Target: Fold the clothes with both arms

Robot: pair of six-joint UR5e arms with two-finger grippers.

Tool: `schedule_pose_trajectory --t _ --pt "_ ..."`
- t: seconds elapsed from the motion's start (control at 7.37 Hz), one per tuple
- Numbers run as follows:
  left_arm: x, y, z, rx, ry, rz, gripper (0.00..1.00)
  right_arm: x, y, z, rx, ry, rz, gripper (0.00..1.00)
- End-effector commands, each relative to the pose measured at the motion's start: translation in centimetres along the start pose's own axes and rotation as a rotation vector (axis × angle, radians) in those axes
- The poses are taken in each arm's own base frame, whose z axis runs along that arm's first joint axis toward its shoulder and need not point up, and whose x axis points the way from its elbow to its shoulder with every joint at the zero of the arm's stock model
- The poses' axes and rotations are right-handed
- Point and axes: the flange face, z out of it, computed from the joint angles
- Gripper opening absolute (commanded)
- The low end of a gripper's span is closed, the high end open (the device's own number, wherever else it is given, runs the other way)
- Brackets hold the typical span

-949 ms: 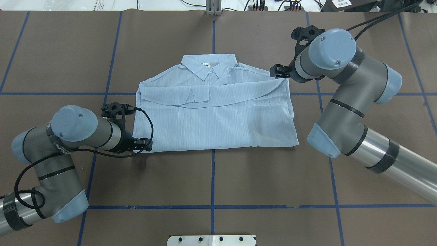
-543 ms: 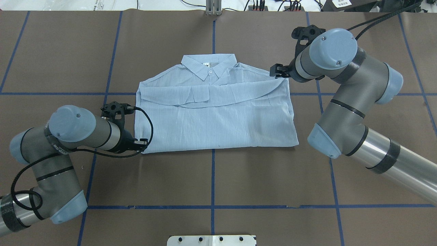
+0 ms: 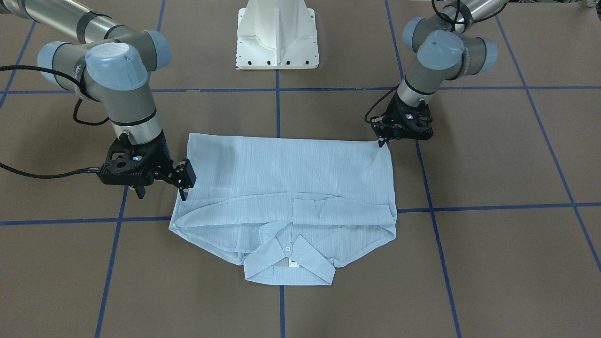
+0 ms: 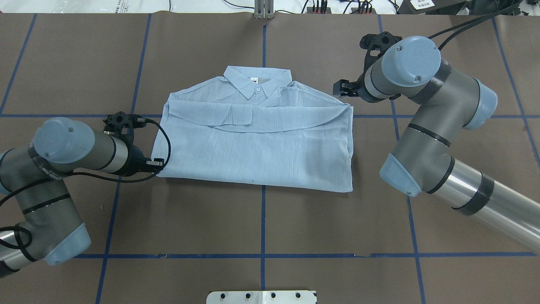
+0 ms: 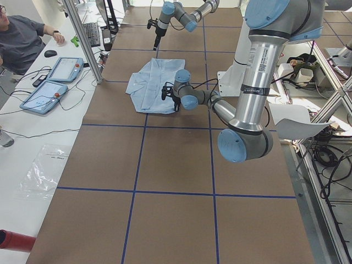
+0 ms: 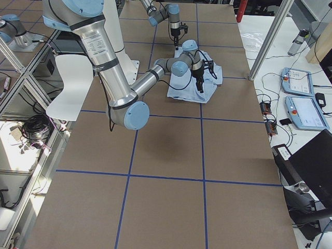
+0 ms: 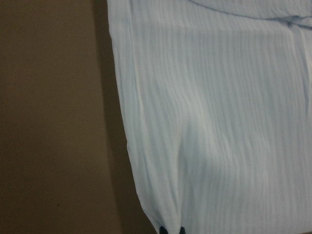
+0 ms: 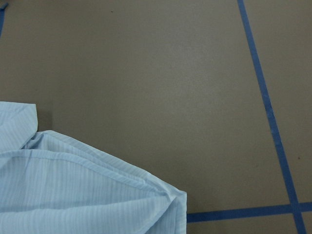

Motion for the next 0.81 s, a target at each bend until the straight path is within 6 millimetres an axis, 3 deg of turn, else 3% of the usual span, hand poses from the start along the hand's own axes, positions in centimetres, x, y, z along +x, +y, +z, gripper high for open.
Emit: schedule_pose_trajectory --t 0.0,0.14,0.41,0.54,0.68 --pt "-5.8 -4.9 0.8 0.088 -0.137 0.055 0.0 -0.4 0.2 -0.1 -0.003 -0.006 -0.003 1.0" --pt "-6.6 -10.5 0.7 0.145 -0.178 0.08 0.0 -0.8 0.5 -0.2 -0.006 -0.012 -0.006 1.0" --pt "-6.5 -20.6 4.4 0.162 -0.248 0.064 0.0 -1.6 1.2 -0.7 -0.008 -0.028 -0.008 1.0" --pt "-7.0 -25.6 4.6 0.19 -0.259 0.079 0.0 -2.0 1.5 -1.4 -0.007 -0.043 -0.002 1.0" --pt "-5.9 -30.1 4.6 0.199 -0.264 0.066 0.0 -2.4 2.0 -1.8 -0.008 -0.054 -0.008 1.0"
